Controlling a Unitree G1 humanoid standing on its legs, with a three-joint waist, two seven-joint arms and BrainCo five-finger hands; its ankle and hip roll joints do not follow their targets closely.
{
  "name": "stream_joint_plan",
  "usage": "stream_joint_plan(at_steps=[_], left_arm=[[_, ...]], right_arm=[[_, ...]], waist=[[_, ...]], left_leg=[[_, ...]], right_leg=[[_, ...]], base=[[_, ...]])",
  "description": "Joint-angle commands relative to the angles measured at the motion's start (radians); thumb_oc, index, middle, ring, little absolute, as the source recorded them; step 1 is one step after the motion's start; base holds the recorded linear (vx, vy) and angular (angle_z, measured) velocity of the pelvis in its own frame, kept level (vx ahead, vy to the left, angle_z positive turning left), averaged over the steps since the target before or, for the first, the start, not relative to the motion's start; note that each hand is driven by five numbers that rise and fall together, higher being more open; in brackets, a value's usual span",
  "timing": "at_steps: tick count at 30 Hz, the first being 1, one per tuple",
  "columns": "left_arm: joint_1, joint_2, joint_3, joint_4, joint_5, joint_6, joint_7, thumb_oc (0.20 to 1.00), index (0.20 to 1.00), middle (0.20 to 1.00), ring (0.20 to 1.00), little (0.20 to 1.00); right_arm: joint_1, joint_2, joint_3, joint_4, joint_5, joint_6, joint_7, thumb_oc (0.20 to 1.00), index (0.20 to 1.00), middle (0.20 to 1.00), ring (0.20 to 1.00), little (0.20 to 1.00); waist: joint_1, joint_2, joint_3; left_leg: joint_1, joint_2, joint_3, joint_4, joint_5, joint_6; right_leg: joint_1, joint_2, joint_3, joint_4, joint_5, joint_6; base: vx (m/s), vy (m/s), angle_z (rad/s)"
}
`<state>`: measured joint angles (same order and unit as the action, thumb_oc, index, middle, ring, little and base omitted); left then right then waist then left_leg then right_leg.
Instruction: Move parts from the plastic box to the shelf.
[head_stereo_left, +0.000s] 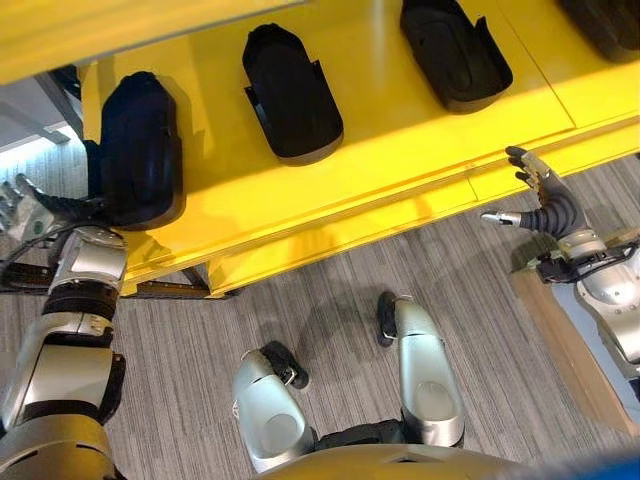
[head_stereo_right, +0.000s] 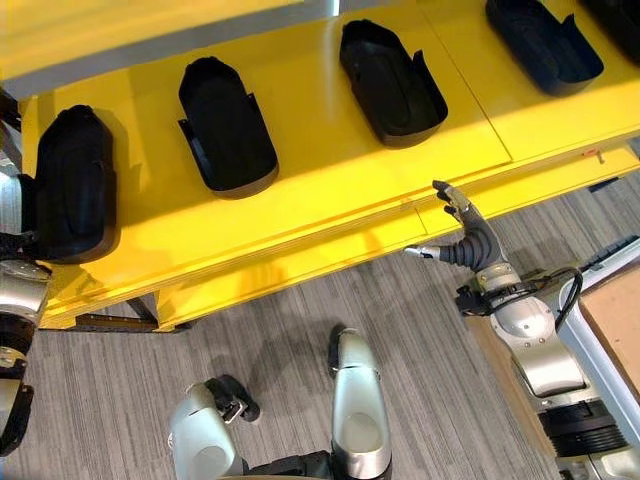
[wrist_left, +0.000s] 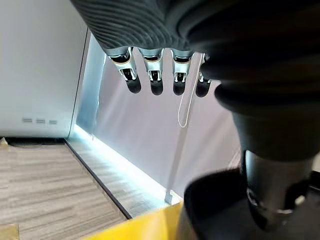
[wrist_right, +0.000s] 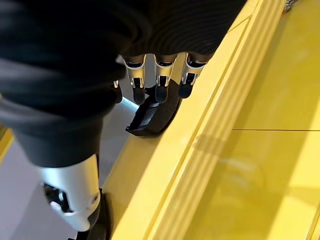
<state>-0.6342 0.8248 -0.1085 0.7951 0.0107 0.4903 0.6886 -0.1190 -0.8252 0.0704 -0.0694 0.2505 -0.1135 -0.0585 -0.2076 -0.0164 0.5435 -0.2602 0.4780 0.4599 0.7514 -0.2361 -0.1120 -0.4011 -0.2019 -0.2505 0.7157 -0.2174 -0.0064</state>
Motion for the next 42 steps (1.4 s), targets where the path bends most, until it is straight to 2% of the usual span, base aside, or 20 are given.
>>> stream_joint_plan(at_steps=[1, 5, 10, 11, 14, 21, 28, 33, 39, 42], left_arm=[[0.075, 0.029, 0.036, -0.046, 0.007, -0.055, 0.063, 1.000, 1.000, 1.000, 1.000, 1.000], [0.093, 0.009, 0.040, -0.061, 0.000, -0.100, 0.097, 1.000, 1.000, 1.000, 1.000, 1.000], [0.129, -0.011, 0.049, -0.123, 0.022, -0.197, 0.143, 1.000, 1.000, 1.000, 1.000, 1.000], [0.141, -0.016, 0.051, -0.147, 0.035, -0.237, 0.144, 1.000, 1.000, 1.000, 1.000, 1.000], [0.177, -0.029, 0.048, -0.223, 0.049, -0.258, 0.138, 1.000, 1.000, 1.000, 1.000, 1.000], [0.220, -0.062, 0.051, -0.320, 0.089, -0.377, 0.190, 1.000, 1.000, 1.000, 1.000, 1.000], [0.327, -0.100, 0.045, -0.505, 0.186, -0.481, 0.210, 1.000, 1.000, 1.000, 1.000, 1.000], [0.445, -0.143, 0.043, -0.654, 0.265, -0.593, 0.177, 1.000, 1.000, 1.000, 1.000, 1.000], [0.649, -0.205, 0.058, -0.819, 0.321, -0.774, 0.087, 1.000, 1.000, 1.000, 1.000, 1.000], [0.715, -0.200, 0.065, -0.857, 0.429, -0.848, 0.120, 1.000, 1.000, 1.000, 1.000, 1.000]], right_arm=[[0.011, 0.069, -0.045, -0.028, -0.011, -0.046, -0.028, 1.000, 1.000, 1.000, 1.000, 1.000], [0.028, 0.078, -0.042, -0.029, -0.011, -0.045, -0.027, 1.000, 1.000, 1.000, 1.000, 1.000], [0.053, 0.095, -0.039, -0.021, -0.014, -0.061, -0.026, 1.000, 1.000, 1.000, 1.000, 1.000], [0.059, 0.100, -0.036, -0.022, -0.017, -0.063, -0.029, 1.000, 1.000, 1.000, 1.000, 1.000], [0.076, 0.108, -0.035, -0.027, -0.020, -0.066, -0.031, 1.000, 1.000, 1.000, 1.000, 1.000], [0.103, 0.131, -0.022, -0.019, -0.026, -0.073, -0.034, 1.000, 1.000, 1.000, 1.000, 1.000], [0.150, 0.169, -0.020, -0.032, -0.052, -0.099, -0.034, 1.000, 1.000, 1.000, 1.000, 1.000], [0.171, 0.193, -0.016, -0.051, -0.058, -0.111, -0.058, 1.000, 1.000, 1.000, 1.000, 1.000], [0.206, 0.202, -0.027, -0.068, -0.062, -0.120, -0.088, 1.000, 1.000, 1.000, 1.000, 1.000], [0.215, 0.194, -0.029, -0.064, -0.052, -0.131, -0.102, 1.000, 1.000, 1.000, 1.000, 1.000]], waist=[[0.000, -0.035, -0.086], [0.000, -0.037, -0.090], [0.003, -0.039, -0.097], [0.005, -0.039, -0.100], [0.010, -0.038, -0.105], [0.017, -0.036, -0.122], [0.031, -0.034, -0.137], [0.053, -0.029, -0.155], [0.098, -0.014, -0.192], [0.119, -0.013, -0.215]], left_leg=[[-0.137, -0.046, 0.047, -0.004, 0.214, 0.037], [-0.128, -0.043, 0.051, -0.002, 0.210, 0.038], [-0.111, -0.039, 0.054, -0.014, 0.215, 0.034], [-0.108, -0.037, 0.053, -0.015, 0.217, 0.032], [-0.098, -0.030, 0.053, -0.019, 0.223, 0.027], [-0.083, -0.029, 0.047, -0.024, 0.226, 0.023], [-0.042, -0.042, 0.040, -0.098, 0.236, 0.017], [-0.004, -0.059, 0.020, -0.189, 0.246, 0.008], [0.081, -0.094, -0.015, -0.351, 0.272, -0.012], [0.126, -0.105, -0.030, -0.412, 0.286, -0.022]], right_leg=[[0.107, 0.012, -0.025, -0.006, -0.037, 0.005], [0.118, 0.014, -0.026, -0.004, -0.038, 0.004], [0.141, 0.020, -0.028, -0.024, -0.033, 0.007], [0.148, 0.022, -0.028, -0.028, -0.033, 0.007], [0.161, 0.022, -0.032, -0.032, -0.035, 0.006], [0.187, 0.029, -0.035, -0.037, -0.040, 0.006], [0.235, 0.038, -0.039, -0.107, -0.024, 0.018], [0.270, 0.041, -0.051, -0.188, -0.010, 0.032], [0.336, 0.033, -0.093, -0.309, 0.005, 0.048], [0.369, 0.029, -0.112, -0.362, 0.013, 0.053]], base=[[0.07, -0.035, 0.01], [0.05, -0.036, 0.00], [0.04, -0.051, -0.02], [0.04, -0.056, 0.02], [0.06, -0.056, 0.02], [0.05, -0.031, 0.01], [0.02, -0.043, 0.02], [-0.05, -0.055, 0.10], [-0.09, -0.035, 0.21], [-0.09, -0.015, 0.23]])
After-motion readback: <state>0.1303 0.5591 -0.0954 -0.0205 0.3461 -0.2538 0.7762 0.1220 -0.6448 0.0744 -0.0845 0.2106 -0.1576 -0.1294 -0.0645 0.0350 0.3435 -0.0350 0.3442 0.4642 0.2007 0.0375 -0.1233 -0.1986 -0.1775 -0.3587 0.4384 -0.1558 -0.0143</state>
